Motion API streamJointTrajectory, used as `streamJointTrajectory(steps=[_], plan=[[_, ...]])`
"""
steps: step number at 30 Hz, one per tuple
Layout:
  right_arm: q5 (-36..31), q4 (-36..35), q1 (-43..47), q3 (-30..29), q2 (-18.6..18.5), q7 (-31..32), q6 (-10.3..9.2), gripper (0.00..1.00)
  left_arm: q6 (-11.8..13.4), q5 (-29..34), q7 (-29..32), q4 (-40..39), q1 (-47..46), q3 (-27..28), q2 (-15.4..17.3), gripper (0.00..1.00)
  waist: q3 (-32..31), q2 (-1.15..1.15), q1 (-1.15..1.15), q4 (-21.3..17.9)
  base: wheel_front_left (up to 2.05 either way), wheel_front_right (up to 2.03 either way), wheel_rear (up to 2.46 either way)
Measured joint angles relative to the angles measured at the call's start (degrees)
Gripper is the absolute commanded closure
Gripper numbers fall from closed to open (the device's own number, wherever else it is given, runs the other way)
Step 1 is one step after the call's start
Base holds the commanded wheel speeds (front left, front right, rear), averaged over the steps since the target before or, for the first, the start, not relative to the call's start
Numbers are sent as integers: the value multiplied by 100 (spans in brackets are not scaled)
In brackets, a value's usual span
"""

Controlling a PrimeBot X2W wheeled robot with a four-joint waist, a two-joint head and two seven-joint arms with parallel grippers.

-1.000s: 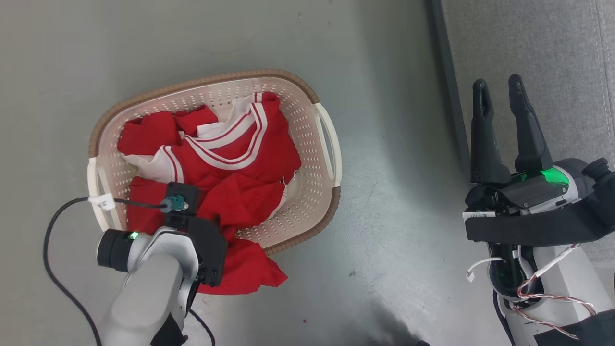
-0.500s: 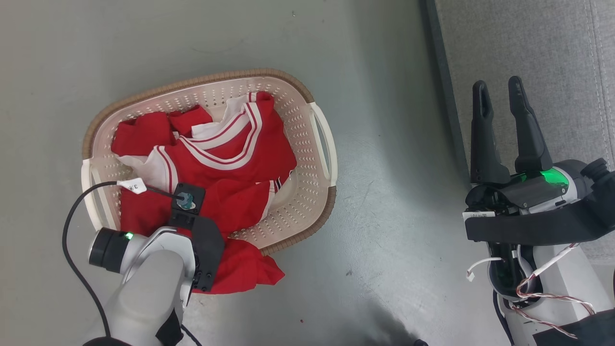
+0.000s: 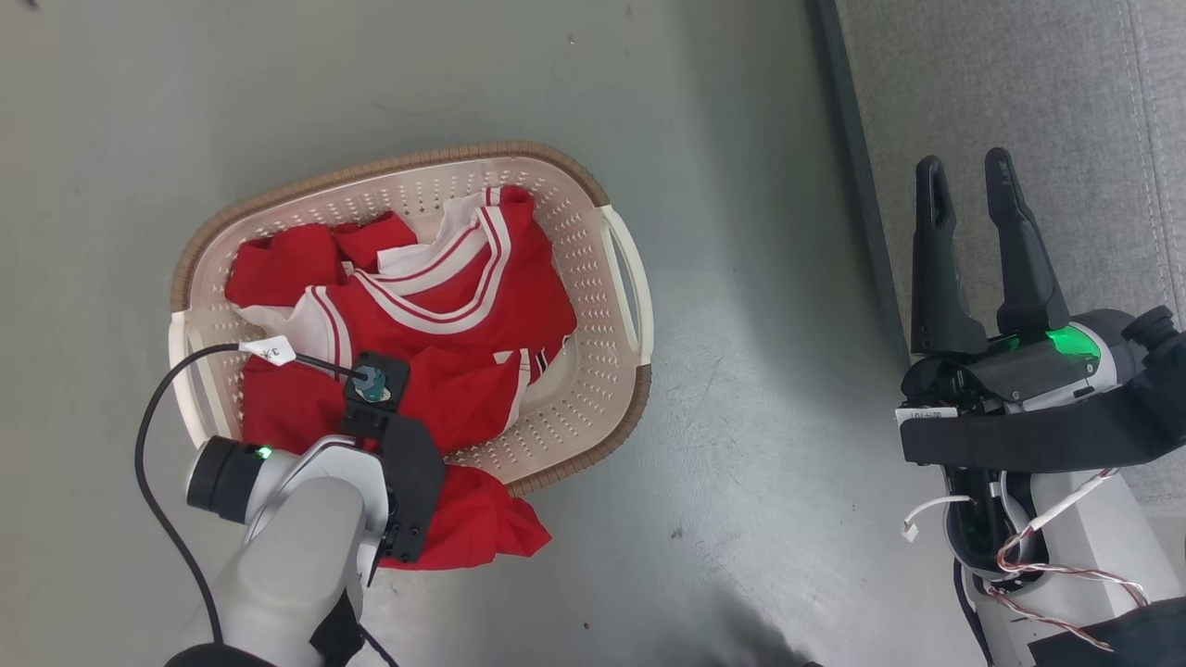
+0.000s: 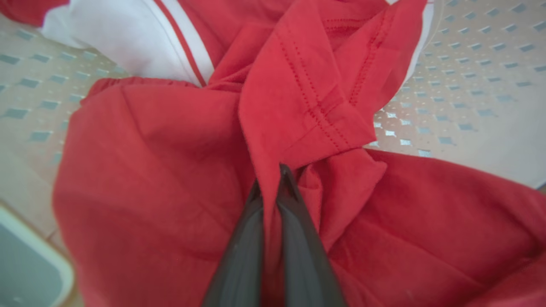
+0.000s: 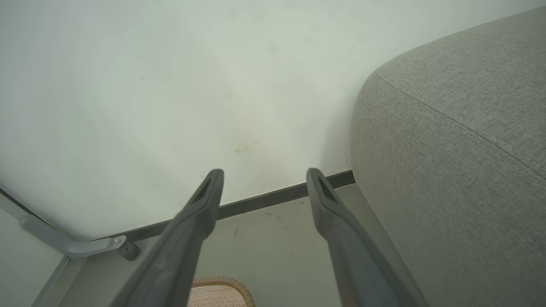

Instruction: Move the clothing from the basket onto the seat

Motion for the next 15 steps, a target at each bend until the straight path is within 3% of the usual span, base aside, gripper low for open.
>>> streamJointTrajectory(steps=[15], plan=[[-137, 211, 12, -147, 4, 0, 2, 0, -460, -347, -590, -323, 10, -5, -89, 100, -445, 0, 0, 147, 0, 0, 0]])
